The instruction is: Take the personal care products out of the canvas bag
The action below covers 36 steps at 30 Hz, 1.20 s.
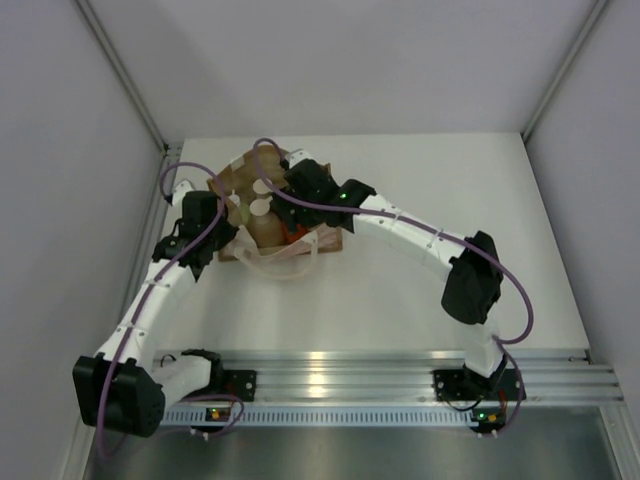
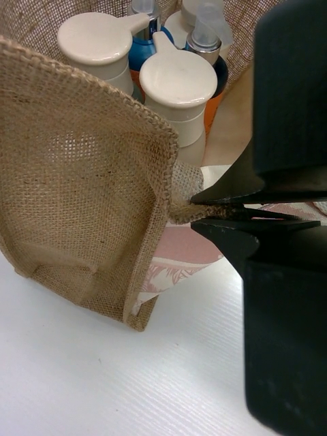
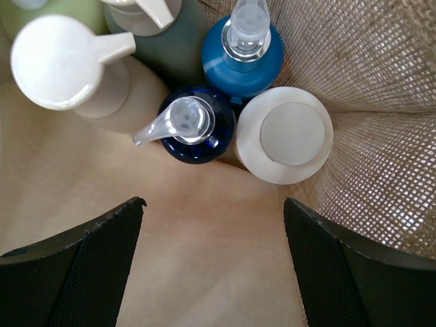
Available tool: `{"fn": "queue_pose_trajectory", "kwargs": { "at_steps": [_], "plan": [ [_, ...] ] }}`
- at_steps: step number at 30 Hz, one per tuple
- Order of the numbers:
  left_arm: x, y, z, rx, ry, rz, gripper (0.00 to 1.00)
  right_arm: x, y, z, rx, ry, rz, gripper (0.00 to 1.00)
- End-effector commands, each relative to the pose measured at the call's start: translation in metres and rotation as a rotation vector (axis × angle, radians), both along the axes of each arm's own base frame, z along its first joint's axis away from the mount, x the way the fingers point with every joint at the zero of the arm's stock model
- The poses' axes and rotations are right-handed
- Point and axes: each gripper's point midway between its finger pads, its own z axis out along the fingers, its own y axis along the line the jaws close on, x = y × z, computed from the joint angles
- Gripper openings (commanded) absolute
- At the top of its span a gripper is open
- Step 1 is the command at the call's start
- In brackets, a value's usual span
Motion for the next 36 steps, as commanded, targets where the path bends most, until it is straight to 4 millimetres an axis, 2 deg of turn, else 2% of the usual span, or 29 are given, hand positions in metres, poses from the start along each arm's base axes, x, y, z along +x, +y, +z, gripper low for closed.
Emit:
{"fn": "queue_pose_trajectory", "kwargs": {
  "at_steps": [1,2,6,7,10,15,19,21,25,27,31,34,36],
  "plan": [
    [-0.026,-0.009,-0.034,0.006,0.158,-0.051,0.0,0.008,-0.028,0.006,-0.063,-0.034,-0.006,0.83],
    [-0.026,-0.007,-0.034,0.015,0.159,-0.047,0.0,0.004,-0.023,0.001,-0.05,-0.001,0.045,0.86],
    [-0.024,-0.007,-0.034,0.033,0.158,-0.053,0.0,0.01,-0.021,0.0,-0.076,-0.011,0.143,0.86],
    [-0.024,-0.007,-0.034,0.04,0.162,-0.058,0.0,0.014,-0.018,0.009,-0.06,-0.027,0.151,0.86],
    [-0.024,-0.006,-0.035,0.048,0.163,-0.058,0.0,0.023,-0.011,0.02,-0.076,-0.078,0.203,0.83],
    [-0.024,-0.007,-0.034,0.05,0.16,-0.061,0.0,0.04,-0.024,0.021,-0.235,-0.182,0.259,0.86],
    [-0.026,-0.007,-0.036,0.052,0.165,-0.068,0.0,0.052,-0.034,0.008,-0.333,-0.204,0.295,0.85],
    [-0.026,-0.008,-0.036,0.05,0.166,-0.073,0.0,0.055,-0.036,0.004,-0.376,-0.216,0.342,0.79],
    [-0.026,-0.009,-0.037,0.051,0.173,-0.082,0.0,0.065,-0.036,-0.003,-0.416,-0.23,0.404,0.75],
    [-0.025,-0.01,-0.037,0.05,0.174,-0.086,0.0,0.069,-0.033,-0.002,-0.389,-0.227,0.419,0.76],
    [-0.025,-0.009,-0.036,0.052,0.171,-0.087,0.0,0.078,-0.034,-0.012,-0.352,-0.193,0.435,0.78],
    [-0.025,-0.008,-0.036,0.062,0.171,-0.09,0.0,0.07,-0.026,-0.02,-0.309,-0.16,0.488,0.77],
    [-0.025,-0.008,-0.037,0.068,0.175,-0.093,0.0,0.069,-0.027,-0.03,-0.303,-0.13,0.491,0.75]
  ]
}}
